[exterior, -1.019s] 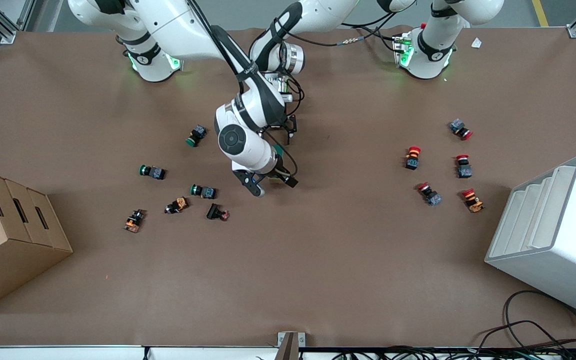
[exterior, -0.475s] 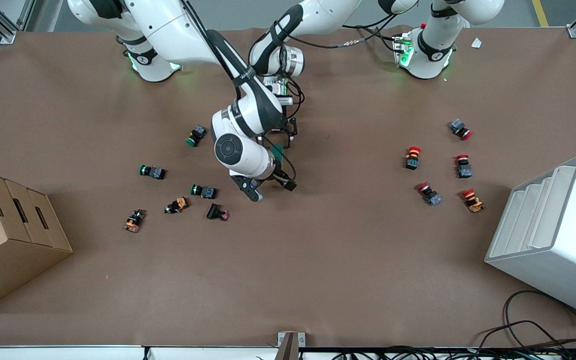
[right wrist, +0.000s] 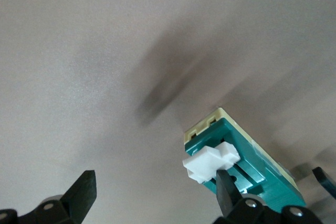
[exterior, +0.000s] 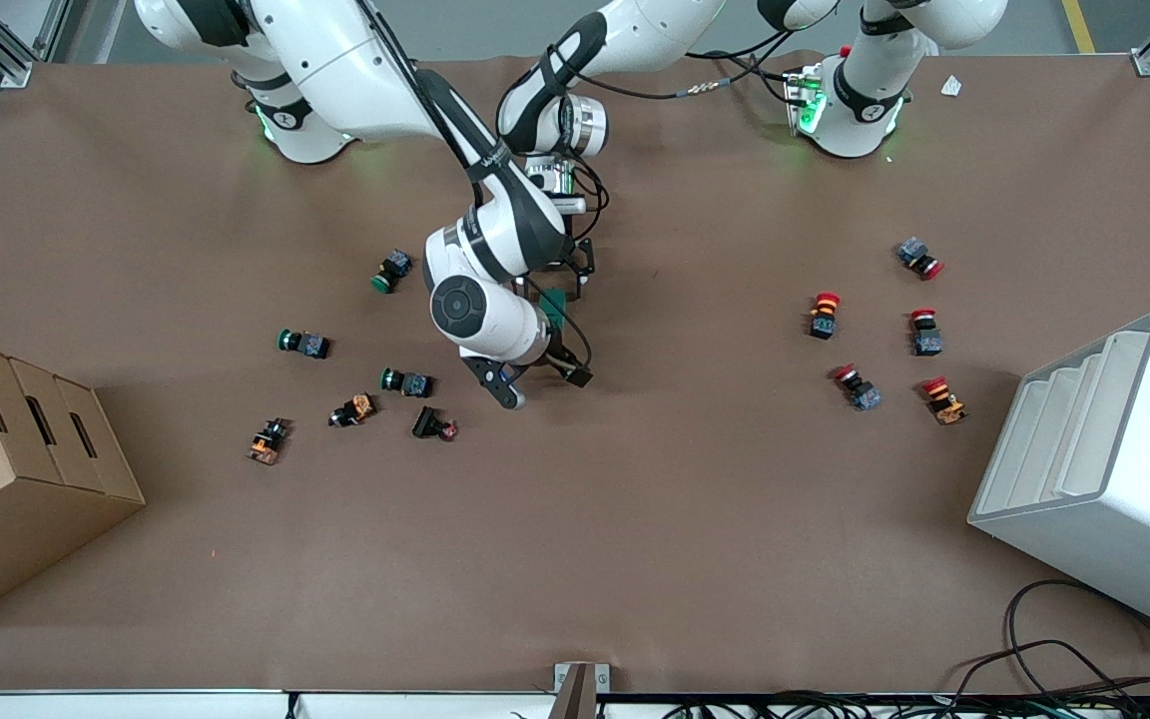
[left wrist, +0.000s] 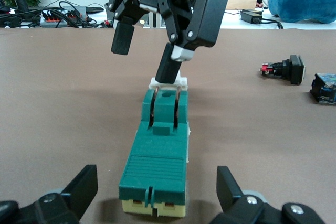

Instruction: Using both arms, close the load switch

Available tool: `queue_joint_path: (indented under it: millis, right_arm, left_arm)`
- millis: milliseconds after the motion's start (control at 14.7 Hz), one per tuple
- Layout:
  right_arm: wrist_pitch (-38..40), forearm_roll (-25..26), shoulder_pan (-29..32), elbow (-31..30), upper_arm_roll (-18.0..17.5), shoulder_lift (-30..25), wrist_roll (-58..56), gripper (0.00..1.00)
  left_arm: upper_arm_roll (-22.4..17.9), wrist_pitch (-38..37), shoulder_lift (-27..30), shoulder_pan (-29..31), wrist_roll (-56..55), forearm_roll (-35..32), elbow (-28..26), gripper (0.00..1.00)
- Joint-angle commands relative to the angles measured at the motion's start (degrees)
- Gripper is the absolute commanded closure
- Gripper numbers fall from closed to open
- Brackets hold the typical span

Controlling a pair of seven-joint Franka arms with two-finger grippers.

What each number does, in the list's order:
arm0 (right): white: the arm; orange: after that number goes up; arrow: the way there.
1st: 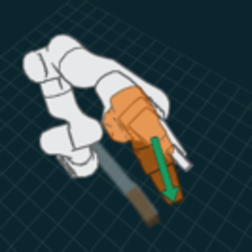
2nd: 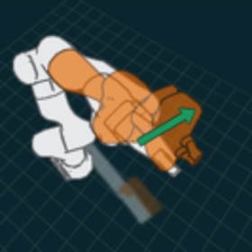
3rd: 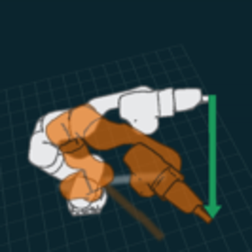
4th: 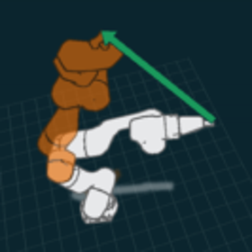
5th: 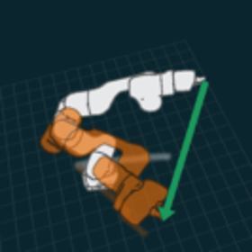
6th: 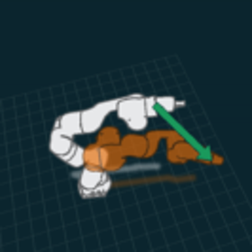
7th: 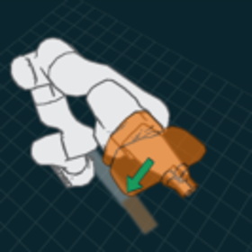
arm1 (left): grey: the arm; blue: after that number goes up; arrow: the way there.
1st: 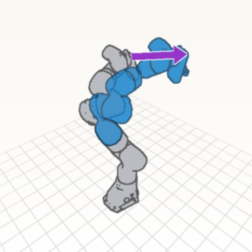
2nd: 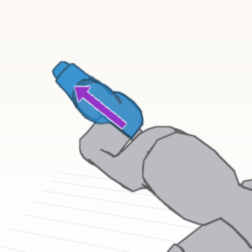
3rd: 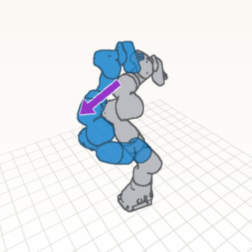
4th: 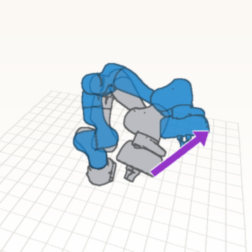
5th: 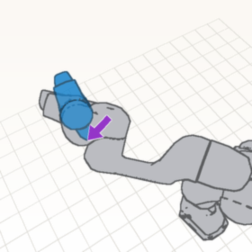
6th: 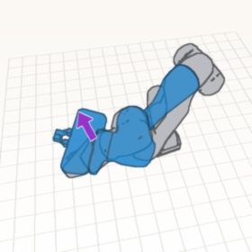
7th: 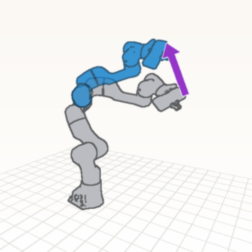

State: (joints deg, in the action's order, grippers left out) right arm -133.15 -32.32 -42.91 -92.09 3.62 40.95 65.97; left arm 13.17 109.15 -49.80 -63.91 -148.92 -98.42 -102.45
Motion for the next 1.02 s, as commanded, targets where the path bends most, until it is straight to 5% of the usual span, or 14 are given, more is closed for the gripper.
queue_joint_path:
  millis: [0, 340, 475, 951]
  right_arm:
    - [-0.3, -0.5, 0.8, 2.4, -0.4, 2.6, -0.8, 0.0]
    - [1.4, -0.1, 3.4, 5.7, -0.2, 2.6, -2.3, 0.0]
    - [8.1, 0.3, 5.6, 7.8, 0.0, 1.9, -4.4, 0.0]
    - [27.1, 12.3, 19.7, 7.6, 0.1, -7.2, -28.8, 0.0]
  left_arm:
    - [0.2, 0.2, 0.7, 0.4, -0.8, -0.3, 0.2, 0.0]
    - [0.5, 0.2, 0.1, 0.2, -1.5, 0.5, 1.0, 0.0]
    - [0.6, 0.2, 0.2, 0.2, -1.4, 0.8, 1.2, 0.0]
    - [1.0, 0.3, 1.2, 0.1, 0.2, 7.9, 3.6, 0.0]
